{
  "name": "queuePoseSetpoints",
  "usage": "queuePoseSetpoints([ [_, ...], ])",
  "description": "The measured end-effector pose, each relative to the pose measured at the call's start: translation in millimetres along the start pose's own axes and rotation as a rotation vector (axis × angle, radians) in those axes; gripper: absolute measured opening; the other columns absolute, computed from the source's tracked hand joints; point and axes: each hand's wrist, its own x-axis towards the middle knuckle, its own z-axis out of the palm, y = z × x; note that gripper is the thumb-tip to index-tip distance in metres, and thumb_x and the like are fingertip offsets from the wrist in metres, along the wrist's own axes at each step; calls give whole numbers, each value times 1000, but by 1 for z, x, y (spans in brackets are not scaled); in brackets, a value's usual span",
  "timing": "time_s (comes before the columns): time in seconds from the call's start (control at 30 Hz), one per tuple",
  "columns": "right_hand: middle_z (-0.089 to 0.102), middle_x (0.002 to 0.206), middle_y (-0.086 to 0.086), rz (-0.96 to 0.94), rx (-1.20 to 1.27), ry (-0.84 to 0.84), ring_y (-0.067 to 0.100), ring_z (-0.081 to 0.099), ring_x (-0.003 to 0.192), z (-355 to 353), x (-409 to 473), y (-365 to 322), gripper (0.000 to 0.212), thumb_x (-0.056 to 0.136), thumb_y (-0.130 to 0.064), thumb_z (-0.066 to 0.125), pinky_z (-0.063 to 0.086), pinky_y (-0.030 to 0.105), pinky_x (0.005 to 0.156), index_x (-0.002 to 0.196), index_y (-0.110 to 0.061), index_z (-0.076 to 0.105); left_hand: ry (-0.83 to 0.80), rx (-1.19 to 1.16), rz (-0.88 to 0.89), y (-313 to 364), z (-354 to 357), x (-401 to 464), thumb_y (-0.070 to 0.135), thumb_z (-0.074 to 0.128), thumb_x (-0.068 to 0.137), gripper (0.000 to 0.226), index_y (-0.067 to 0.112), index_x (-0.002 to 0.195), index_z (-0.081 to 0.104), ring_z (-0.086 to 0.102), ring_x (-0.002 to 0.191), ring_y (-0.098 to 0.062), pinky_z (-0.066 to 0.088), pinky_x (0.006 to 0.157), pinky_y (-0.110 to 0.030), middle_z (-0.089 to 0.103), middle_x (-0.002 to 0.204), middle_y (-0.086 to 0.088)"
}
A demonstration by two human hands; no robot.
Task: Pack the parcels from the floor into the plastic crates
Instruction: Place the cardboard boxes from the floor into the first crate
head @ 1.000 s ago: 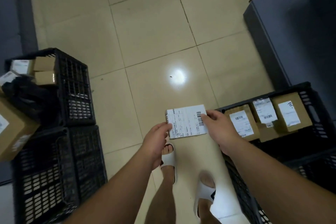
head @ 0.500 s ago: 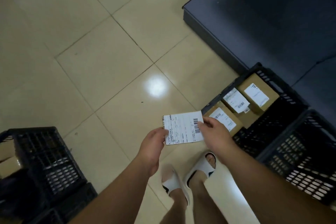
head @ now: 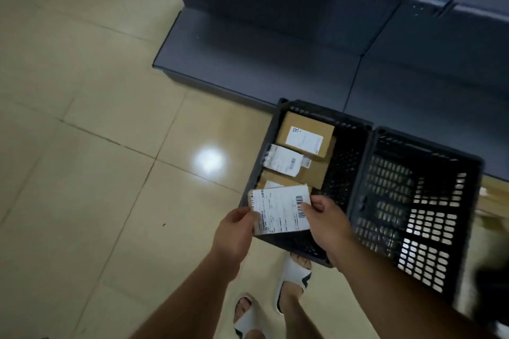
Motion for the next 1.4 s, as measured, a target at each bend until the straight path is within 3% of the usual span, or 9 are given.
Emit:
queuePoseSetpoints([
  [0.1,70,119,-5,44,44,78,13,65,96,-19,22,9,30,102,-37,54,51,28,72,129,-26,61,-10,154,29,20,33,17,22,57,94,22,24,100,79,73,81,-9,55,69,-25,78,86,9],
  [0.27,72,111,-2,146,84,158,12,63,80,-36,56,22,32,102,-36,48,46,24,58,130,-26,62,-100,326,-6,35,74,59,33,55,96,20,35,97,76,74,91,-21,60,90,-44,78,96,7],
  [0.47,68,110,4,241,123,241,9,51,69,-34,102,33,35,101,-38,47,35,23,53,131,-22,57,-147,449,10,43,102,117,47,61,78,37,33,112,68,71,94,-23,58,90,-49,74,104,1],
  [0.63,60,93,-2,309,236,243,14,58,75,-17,137,44,33,99,-36,47,41,26,57,128,-21,55,-194,562,13,42,119,177,50,62,68,45,23,102,74,74,90,-27,60,89,-51,77,96,-3],
  [0.73,63,120,4,311,234,263,26,63,99,-4,159,51,47,91,-44,46,56,41,81,133,-26,54,-229,634,28,39,129,204,55,63,66,49,19,97,74,72,95,-31,58,92,-50,76,98,-8],
  [0.83,47,139,10,321,159,271,35,53,122,2,174,58,58,90,-48,45,51,51,99,144,-28,48,-258,701,12,37,139,219,61,66,71,60,25,118,70,66,106,-23,52,100,-46,70,115,0],
  [0.93,43,138,10,326,160,279,37,57,117,4,187,62,67,81,-53,41,54,54,94,142,-26,49,-264,728,9,34,150,231,49,66,87,44,24,123,69,61,113,-24,49,103,-41,66,123,-3],
  [1.2,46,140,7,308,241,246,25,56,108,6,234,85,52,96,-36,49,52,41,89,145,-19,45,-242,621,-35,15,179,271,60,65,55,87,20,132,62,62,119,-29,47,107,-49,66,130,-9],
  [1.4,56,132,6,306,262,206,24,60,103,8,262,94,47,95,-38,48,54,41,89,139,-20,50,-235,581,-49,7,192,286,47,66,73,73,18,139,59,57,127,-29,43,111,-48,60,141,-10],
])
